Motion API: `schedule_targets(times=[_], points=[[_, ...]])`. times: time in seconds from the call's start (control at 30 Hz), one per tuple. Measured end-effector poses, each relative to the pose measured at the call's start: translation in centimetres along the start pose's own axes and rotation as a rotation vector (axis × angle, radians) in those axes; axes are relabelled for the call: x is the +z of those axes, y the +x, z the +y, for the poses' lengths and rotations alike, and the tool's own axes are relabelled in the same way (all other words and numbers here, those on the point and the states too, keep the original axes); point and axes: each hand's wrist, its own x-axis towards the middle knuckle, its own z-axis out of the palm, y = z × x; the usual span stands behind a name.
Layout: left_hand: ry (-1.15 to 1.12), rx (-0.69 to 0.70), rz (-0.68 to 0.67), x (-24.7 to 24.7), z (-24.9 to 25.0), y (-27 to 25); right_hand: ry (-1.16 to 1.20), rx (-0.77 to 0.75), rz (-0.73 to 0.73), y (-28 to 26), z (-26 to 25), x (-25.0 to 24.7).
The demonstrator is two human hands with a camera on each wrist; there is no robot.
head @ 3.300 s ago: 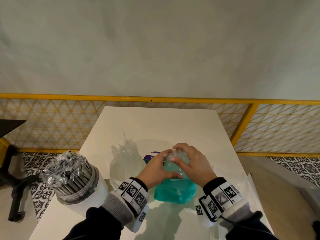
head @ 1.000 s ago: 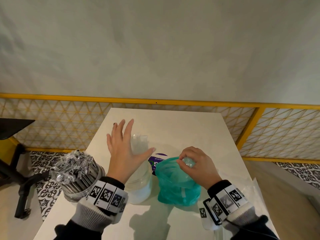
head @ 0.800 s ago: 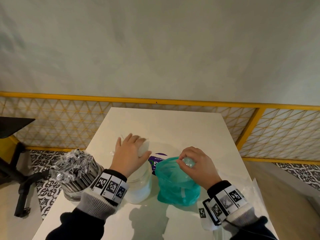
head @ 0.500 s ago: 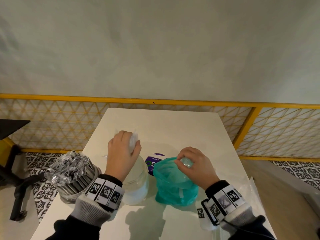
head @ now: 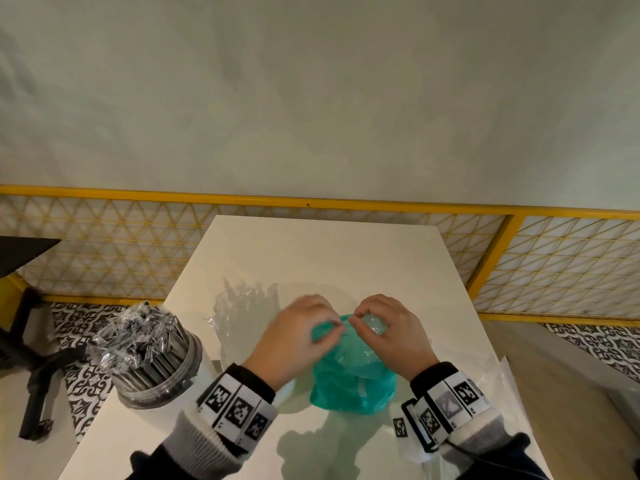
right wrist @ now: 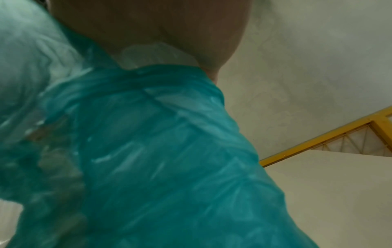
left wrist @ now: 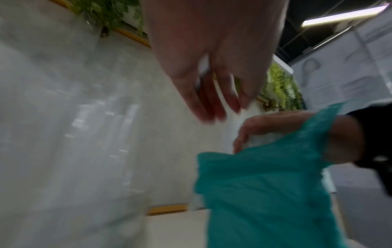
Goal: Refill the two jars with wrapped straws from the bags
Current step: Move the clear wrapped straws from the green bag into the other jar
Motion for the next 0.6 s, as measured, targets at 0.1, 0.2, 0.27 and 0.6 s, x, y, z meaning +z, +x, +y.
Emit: schedule_targets(times=[0.1,0.2,0.27,0.6], points=[[-0.001,-0.268,-0.351,3.1,0.7,0.4,0.035,-0.002,-0.006,0.0,-0.1,-0.1],[-0.180,-0.360,-0.350,4.6,0.2,1.1,0.071,0.008,0.000,-0.2,-0.2,-0.4],[-0.321,-0.360,-0.386,5.0,0.1,1.5,0.127,0.028,0.014,-0.2,-0.2,-0.6],[-0.547,-0.324,-0.191,7.3,-0.4,1.6,0.182,-0.006,0.004,-0.7,0.1,-1.5]])
